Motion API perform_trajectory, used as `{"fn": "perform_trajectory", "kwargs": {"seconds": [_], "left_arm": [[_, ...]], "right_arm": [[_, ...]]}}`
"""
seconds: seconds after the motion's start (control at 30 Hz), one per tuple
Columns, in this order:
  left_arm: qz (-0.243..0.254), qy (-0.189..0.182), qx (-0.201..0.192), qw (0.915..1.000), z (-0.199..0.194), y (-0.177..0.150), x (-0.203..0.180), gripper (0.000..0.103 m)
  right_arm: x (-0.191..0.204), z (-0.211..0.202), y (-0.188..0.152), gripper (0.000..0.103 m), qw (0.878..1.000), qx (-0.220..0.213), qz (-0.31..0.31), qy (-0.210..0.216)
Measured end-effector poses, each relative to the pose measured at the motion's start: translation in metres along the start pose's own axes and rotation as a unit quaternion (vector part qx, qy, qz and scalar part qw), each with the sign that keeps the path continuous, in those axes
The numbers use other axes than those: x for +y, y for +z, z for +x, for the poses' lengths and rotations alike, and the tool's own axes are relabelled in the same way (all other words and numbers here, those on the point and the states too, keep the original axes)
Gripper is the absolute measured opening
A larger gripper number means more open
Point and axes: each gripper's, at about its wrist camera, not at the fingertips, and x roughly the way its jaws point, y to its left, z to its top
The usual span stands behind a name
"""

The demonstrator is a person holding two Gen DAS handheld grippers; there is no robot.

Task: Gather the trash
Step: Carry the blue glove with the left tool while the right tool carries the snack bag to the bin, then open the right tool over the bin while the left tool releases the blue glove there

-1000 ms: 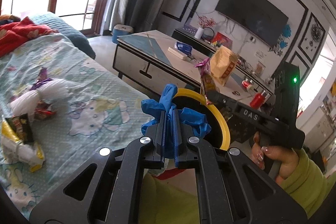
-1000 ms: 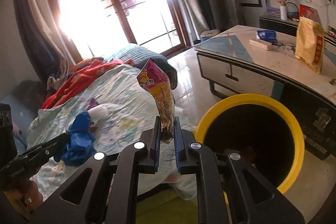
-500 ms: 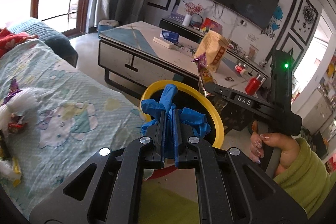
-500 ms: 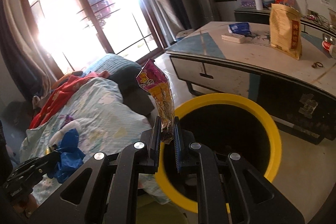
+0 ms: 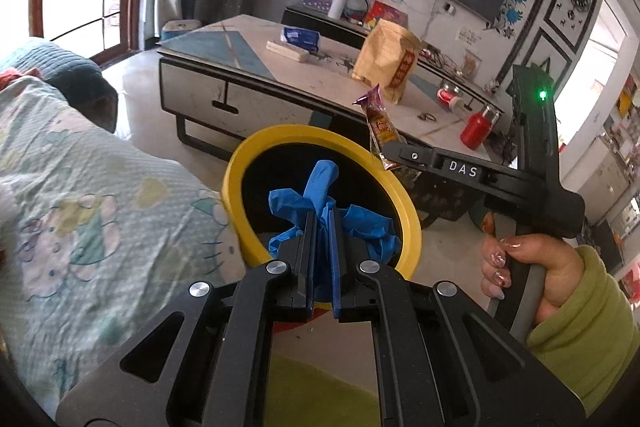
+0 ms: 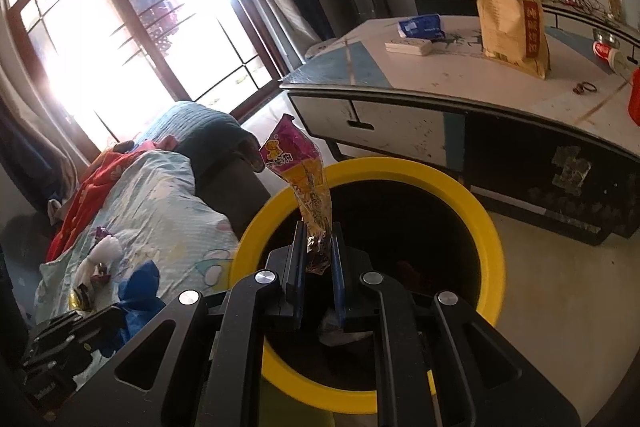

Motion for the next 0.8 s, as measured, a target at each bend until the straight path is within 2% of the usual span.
{"fn": "perform_trajectory", "kwargs": {"seconds": [0.3,0.63,0.67,0.73,0.8], "left_arm": [[0.006,-0.011,0.027,0.9995,0.033,-0.001,-0.004,0.002],[0.008,-0.028,0.05,0.9983,0.061,-0.003,-0.005,0.005],[0.008,-0.029,0.05,0.9983,0.062,-0.002,-0.005,0.007],[0.005,-0.032,0.051,0.9982,0.064,-0.001,-0.005,0.016],[0.004,-0.037,0.046,0.9982,0.063,0.001,-0.007,0.031]], "right_arm": [[-0.028,0.006,-0.001,0.012,0.999,0.017,0.03,-0.005],[-0.042,0.009,-0.003,0.014,0.999,0.02,0.048,-0.015],[-0.044,0.009,-0.003,0.014,0.998,0.02,0.052,-0.016],[-0.047,0.01,-0.002,0.013,0.998,0.019,0.057,-0.018],[-0.049,0.01,-0.002,0.013,0.998,0.017,0.06,-0.02]]}}
